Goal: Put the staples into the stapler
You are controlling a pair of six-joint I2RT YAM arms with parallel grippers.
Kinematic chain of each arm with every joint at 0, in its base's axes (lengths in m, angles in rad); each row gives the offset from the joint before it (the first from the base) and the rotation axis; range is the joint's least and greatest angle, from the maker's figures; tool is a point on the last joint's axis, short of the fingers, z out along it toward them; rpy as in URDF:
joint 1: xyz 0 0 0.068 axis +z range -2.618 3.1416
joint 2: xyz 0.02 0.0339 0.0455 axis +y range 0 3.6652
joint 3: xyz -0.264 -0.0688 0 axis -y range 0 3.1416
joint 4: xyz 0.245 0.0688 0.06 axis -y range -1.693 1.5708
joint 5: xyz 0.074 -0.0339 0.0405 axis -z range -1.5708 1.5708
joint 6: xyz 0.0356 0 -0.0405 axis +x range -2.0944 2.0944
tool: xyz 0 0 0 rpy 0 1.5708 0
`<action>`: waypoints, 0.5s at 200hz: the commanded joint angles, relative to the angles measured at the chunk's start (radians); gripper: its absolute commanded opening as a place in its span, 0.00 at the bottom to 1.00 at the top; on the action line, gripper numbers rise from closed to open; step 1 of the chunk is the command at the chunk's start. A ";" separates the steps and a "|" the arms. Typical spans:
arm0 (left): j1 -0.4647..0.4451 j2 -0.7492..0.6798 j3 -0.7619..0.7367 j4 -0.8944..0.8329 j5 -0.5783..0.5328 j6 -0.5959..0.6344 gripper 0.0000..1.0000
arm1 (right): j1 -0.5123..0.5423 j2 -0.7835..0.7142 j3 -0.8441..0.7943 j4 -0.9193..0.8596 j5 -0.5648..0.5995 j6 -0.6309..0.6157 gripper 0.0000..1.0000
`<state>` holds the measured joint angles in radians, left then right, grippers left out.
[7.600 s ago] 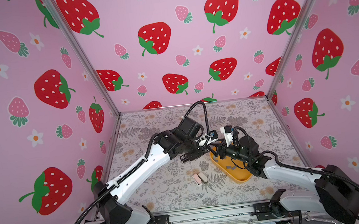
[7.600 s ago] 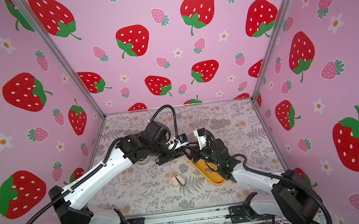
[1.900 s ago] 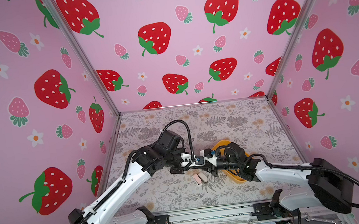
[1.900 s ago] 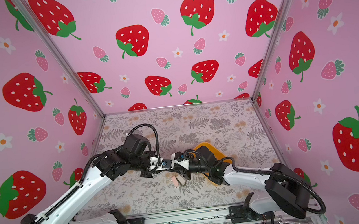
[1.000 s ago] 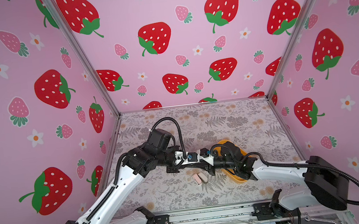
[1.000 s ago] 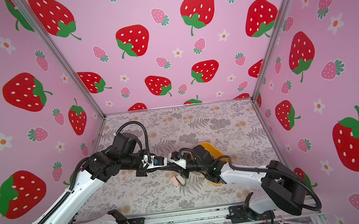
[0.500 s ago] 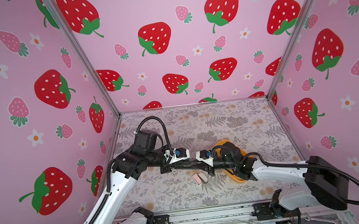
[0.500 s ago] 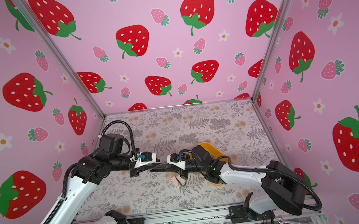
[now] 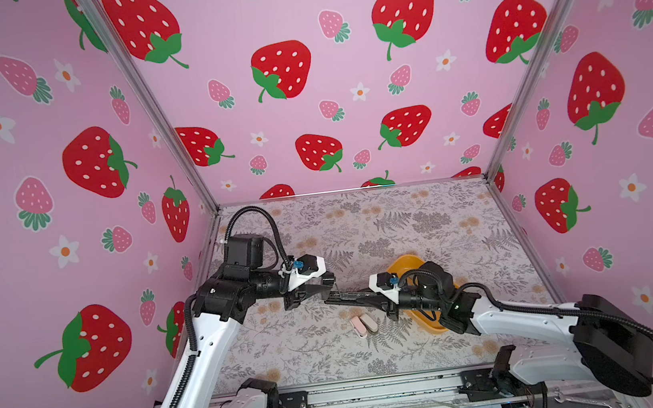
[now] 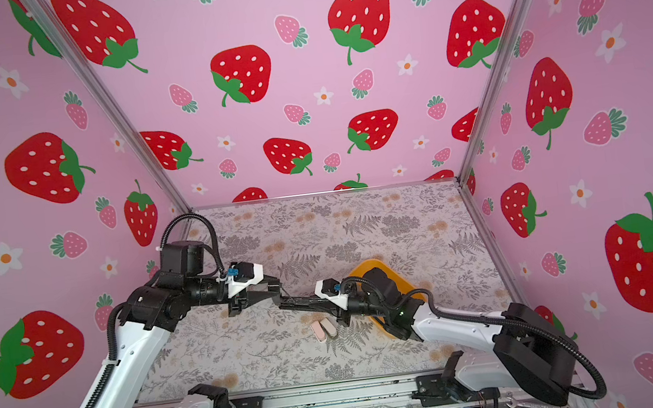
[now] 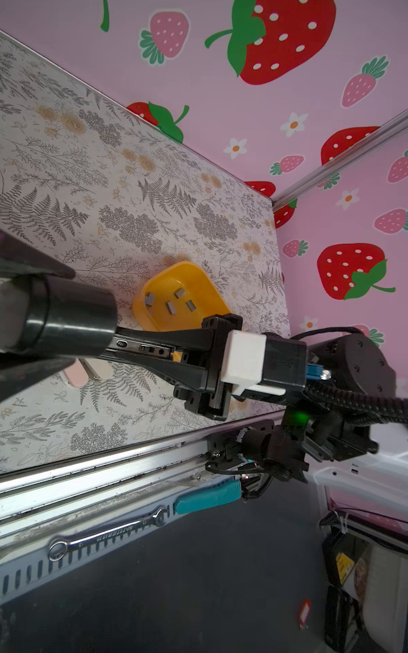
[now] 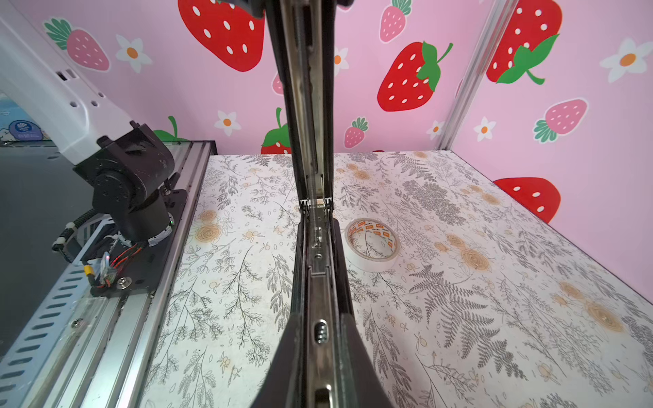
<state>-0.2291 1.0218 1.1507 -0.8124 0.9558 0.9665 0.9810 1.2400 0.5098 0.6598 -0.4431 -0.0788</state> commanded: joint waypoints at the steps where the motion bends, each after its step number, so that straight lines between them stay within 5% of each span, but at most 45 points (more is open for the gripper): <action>1: 0.071 -0.029 0.052 0.200 -0.049 -0.042 0.00 | -0.003 -0.046 -0.035 0.053 0.047 0.028 0.00; 42: 0.155 -0.068 -0.023 0.387 0.080 -0.187 0.00 | -0.007 -0.099 -0.084 0.125 0.064 0.039 0.00; 100: 0.199 -0.077 -0.057 0.476 0.077 -0.269 0.00 | -0.011 -0.203 -0.159 0.270 0.117 0.172 0.00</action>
<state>-0.0910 0.9619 1.0969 -0.5713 1.1656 0.7448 0.9722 1.0962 0.3897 0.8085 -0.3813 0.0048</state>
